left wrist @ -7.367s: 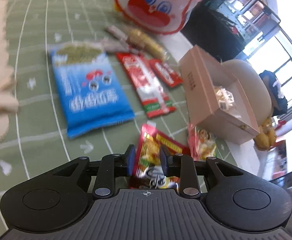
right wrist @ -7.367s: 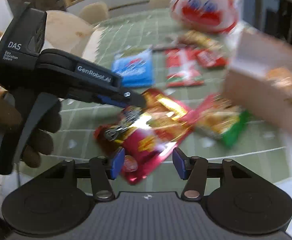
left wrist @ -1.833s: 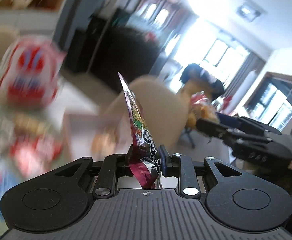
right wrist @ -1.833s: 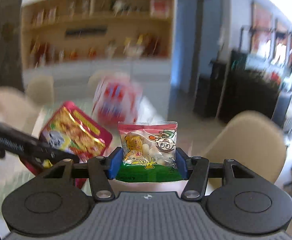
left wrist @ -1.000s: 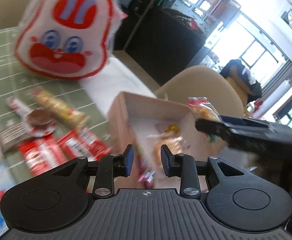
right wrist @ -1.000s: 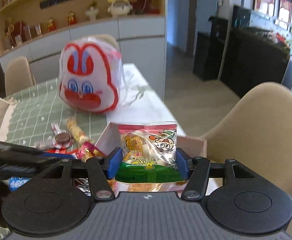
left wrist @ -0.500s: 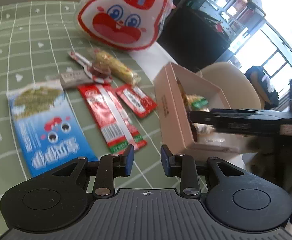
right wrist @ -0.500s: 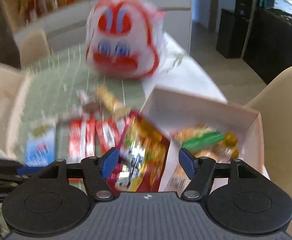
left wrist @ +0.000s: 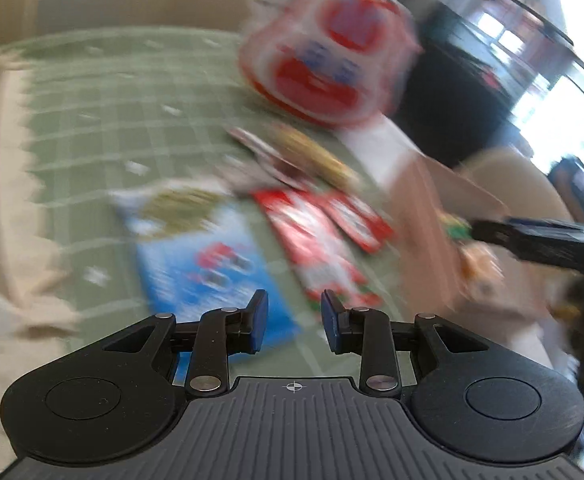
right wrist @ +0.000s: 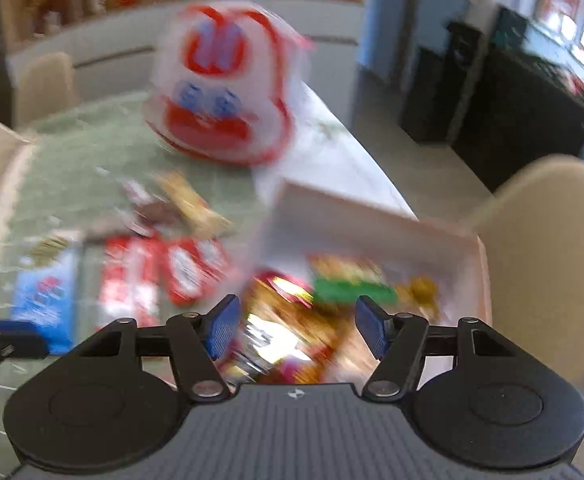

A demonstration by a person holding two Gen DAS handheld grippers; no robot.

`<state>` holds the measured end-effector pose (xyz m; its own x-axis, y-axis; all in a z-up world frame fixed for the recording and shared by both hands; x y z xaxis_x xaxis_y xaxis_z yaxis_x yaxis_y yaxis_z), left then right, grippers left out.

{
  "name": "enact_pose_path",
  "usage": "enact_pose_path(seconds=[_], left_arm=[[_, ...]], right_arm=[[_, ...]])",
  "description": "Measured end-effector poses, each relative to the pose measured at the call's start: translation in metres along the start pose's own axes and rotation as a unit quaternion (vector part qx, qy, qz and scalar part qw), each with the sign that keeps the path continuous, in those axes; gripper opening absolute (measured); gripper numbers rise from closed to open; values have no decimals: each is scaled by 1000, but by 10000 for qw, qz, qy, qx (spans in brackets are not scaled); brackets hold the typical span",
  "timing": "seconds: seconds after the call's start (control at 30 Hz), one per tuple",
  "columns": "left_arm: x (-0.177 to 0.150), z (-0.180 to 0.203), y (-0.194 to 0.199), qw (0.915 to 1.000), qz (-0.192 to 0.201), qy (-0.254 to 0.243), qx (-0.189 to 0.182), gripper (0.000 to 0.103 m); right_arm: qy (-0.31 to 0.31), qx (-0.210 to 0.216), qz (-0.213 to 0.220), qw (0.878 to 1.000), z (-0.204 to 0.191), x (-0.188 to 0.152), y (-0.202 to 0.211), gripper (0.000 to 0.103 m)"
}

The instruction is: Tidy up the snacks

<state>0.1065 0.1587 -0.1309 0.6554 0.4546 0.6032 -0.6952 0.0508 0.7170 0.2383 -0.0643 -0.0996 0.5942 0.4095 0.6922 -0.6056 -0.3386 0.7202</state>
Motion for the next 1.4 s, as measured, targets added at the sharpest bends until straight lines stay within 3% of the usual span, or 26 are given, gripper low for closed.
enact_pose_path(seconds=[0.13,0.23,0.3,0.4,0.57,0.7,0.77,0.83,0.9,1.07,1.4], left_arm=[[12,-32,2,9974,265,497,451,33],[20,-53,-2,9937,414,820,647,33],[25,-64,-7,9906,459,1050,746,33],[27,-75,-15,9866,476,1307,850,33],[30,-90,-26,9849,453,1451,826,33],[34,-96,-36,9848,476,1559,594,33],[36,-96,-38,9859,461,1527,504,33],[35,-96,-38,9871,425,1489,399,32],[32,-96,-37,9883,347,1464,257,32],[17,-92,-28,9907,155,1348,-34,32],[-2,-63,-19,9955,-260,817,-397,32]], right_arm=[[30,652,-56,9979,-33,31,-10,65],[-377,1236,-429,9907,-50,61,-38,67],[-619,1396,-561,9867,-60,78,-64,67],[-769,1363,-632,9857,-75,100,-106,67],[-409,841,-768,9927,-92,116,-177,67],[-169,953,-1212,9879,-99,112,-205,61],[-8,998,-1204,9877,-106,106,-200,57],[138,1220,-1293,9840,-113,100,-190,40],[264,1490,-1400,9785,-119,91,-177,35],[327,2026,-1543,9665,-127,52,-136,32],[9,2302,-1690,9584,-112,-23,-53,30]])
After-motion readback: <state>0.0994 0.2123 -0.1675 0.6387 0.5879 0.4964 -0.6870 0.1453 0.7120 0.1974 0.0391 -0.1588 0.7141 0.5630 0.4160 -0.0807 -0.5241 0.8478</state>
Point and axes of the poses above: each gripper's, at about its wrist camera, not at the fingertips, and y roughly against the way its jaws point, z to its right, x to its top, the point moved 2 cm from there along -y, roughly the way its jaws point, and after that the axes turned 1 degree about z, right-handed, at the moved point
